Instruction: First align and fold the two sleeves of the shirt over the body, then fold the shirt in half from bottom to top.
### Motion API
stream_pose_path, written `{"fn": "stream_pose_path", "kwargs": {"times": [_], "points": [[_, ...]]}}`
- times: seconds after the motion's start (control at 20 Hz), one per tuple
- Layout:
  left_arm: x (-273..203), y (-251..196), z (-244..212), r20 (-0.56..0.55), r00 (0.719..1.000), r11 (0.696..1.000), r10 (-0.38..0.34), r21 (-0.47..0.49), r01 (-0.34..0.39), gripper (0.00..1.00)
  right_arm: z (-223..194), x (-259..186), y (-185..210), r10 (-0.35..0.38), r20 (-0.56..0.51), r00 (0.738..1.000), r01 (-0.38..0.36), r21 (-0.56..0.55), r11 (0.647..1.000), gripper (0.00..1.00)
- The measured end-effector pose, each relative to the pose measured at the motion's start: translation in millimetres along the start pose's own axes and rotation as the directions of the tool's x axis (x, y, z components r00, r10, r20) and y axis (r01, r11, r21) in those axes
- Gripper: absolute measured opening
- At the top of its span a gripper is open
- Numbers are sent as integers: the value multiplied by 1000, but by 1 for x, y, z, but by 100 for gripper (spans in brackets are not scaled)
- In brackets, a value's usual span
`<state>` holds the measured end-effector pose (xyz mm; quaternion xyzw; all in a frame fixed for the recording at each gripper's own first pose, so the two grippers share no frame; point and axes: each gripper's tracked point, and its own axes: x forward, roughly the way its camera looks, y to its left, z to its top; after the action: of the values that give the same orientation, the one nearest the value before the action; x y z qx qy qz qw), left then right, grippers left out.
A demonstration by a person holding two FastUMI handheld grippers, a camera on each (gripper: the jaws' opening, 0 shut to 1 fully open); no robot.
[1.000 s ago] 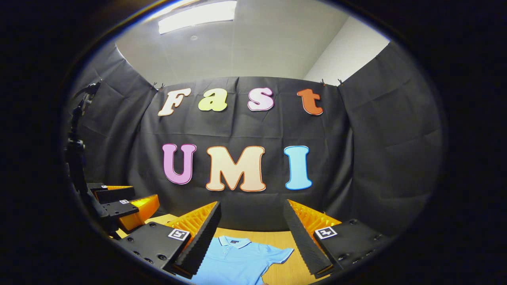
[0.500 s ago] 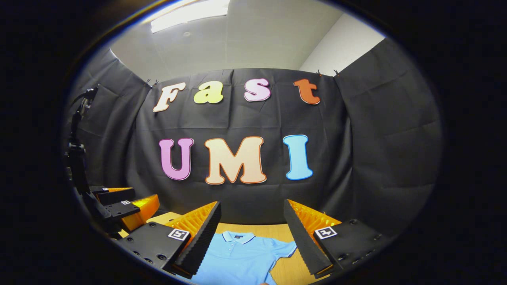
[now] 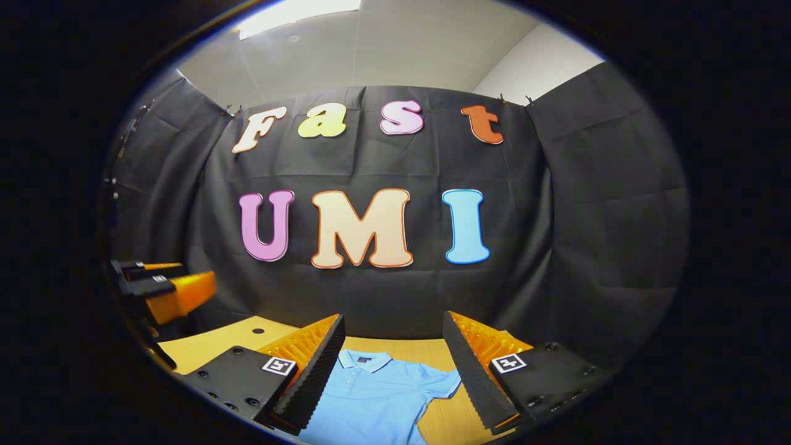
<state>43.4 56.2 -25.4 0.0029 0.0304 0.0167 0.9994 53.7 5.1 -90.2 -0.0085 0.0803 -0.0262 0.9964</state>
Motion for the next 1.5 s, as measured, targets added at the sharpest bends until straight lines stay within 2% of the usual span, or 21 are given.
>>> {"fn": "stream_pose_path", "kwargs": {"times": [0.25,0.4,0.65,0.9,1.2,1.5], "points": [[15,17,-7,-12,1000,1000,16,6,-16,95,-47,49,-29,-61,-77,995,59,-34,998,100],[22,30,-14,-26,999,999,35,11,-34,95,-80,81,-52,-118,-141,983,114,-39,993,99],[37,46,-25,-52,997,998,57,23,-56,94,-131,121,-85,-195,-243,950,191,-40,981,99],[50,54,-37,-74,995,997,72,28,-71,95,-178,145,-96,-224,-330,917,215,-66,974,100],[58,65,-47,-98,991,995,93,39,-89,95,-246,168,-112,-260,-458,850,244,-93,965,100],[66,80,-59,-126,985,992,117,58,-111,94,-315,177,-135,-302,-585,753,299,-105,949,99]]}}
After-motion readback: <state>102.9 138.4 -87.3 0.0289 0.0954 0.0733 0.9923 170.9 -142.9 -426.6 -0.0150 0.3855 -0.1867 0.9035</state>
